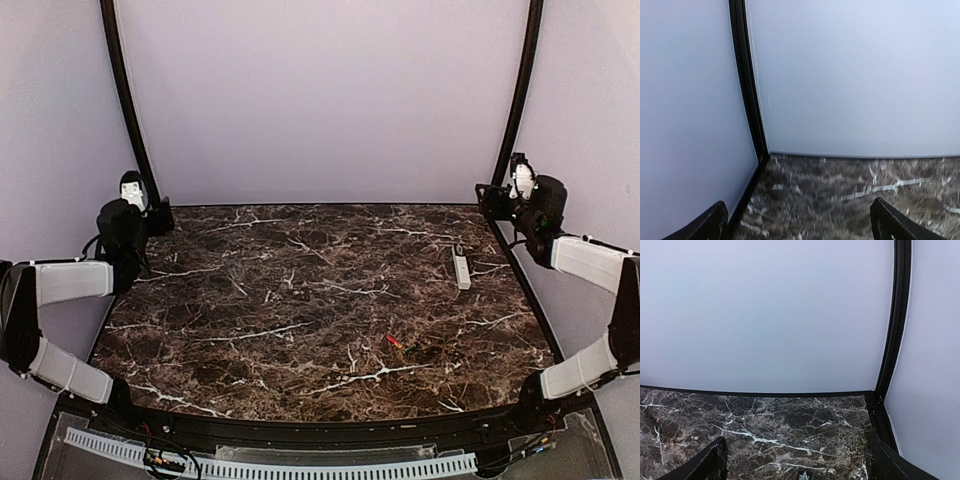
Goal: Load the batteries into the remote control
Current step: Pick up the remote control from the center of the board.
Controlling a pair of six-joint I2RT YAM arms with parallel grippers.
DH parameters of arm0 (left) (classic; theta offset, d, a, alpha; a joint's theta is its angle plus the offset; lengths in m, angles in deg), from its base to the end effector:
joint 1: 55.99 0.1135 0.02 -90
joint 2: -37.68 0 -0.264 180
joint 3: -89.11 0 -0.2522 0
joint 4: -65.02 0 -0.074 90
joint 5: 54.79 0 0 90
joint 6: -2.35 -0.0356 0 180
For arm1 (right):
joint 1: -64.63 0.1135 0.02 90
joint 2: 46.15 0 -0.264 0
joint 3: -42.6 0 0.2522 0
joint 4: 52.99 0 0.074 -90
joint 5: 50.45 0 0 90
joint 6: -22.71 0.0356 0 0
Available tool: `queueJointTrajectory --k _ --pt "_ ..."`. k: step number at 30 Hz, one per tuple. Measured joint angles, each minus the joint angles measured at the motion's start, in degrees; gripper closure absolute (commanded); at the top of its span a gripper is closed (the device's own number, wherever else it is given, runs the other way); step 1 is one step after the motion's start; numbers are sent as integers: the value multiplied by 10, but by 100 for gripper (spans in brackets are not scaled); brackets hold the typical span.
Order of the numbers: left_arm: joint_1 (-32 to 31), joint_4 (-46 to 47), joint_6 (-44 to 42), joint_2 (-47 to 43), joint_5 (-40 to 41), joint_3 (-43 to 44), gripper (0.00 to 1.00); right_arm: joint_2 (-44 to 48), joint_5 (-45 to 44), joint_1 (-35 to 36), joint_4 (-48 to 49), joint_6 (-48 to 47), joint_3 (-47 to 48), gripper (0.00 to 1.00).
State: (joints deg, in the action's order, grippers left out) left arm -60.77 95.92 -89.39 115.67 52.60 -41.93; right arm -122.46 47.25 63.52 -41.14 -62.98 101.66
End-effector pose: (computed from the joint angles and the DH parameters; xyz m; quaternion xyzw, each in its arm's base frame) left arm 0.2934 -0.0139 0.2529 -0.0694 0.6925 0.0863 0.7128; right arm 0.3072 -0.0012 0.2849 -0.0102 0.7393 0.0684 0.6698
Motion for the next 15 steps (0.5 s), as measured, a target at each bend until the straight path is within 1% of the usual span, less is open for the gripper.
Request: queueJointTrajectory --k 1,2,3,5,7,10,13,15 --pt "0 -19 -1 -22 0 25 3 -2 -8 2 -40 11 30 11" --pt "0 -53 5 -46 -4 59 3 -8 -13 9 -55 17 40 11" --pt "0 -76 10 -62 -10 85 3 -21 -27 20 -101 27 67 11" --pt "-1 -137 35 -94 -35 143 3 -63 -63 44 -182 42 120 10" --pt "-3 -185 65 -116 -72 176 3 -116 -99 68 -261 57 168 10" --pt "-7 -242 108 -134 -123 184 3 -183 -137 92 -352 78 203 9" --pt "-14 -293 147 -133 -165 174 3 -224 -160 98 -423 98 204 9" --pt "-22 -313 161 -132 -183 160 4 -242 -172 98 -454 108 202 10"
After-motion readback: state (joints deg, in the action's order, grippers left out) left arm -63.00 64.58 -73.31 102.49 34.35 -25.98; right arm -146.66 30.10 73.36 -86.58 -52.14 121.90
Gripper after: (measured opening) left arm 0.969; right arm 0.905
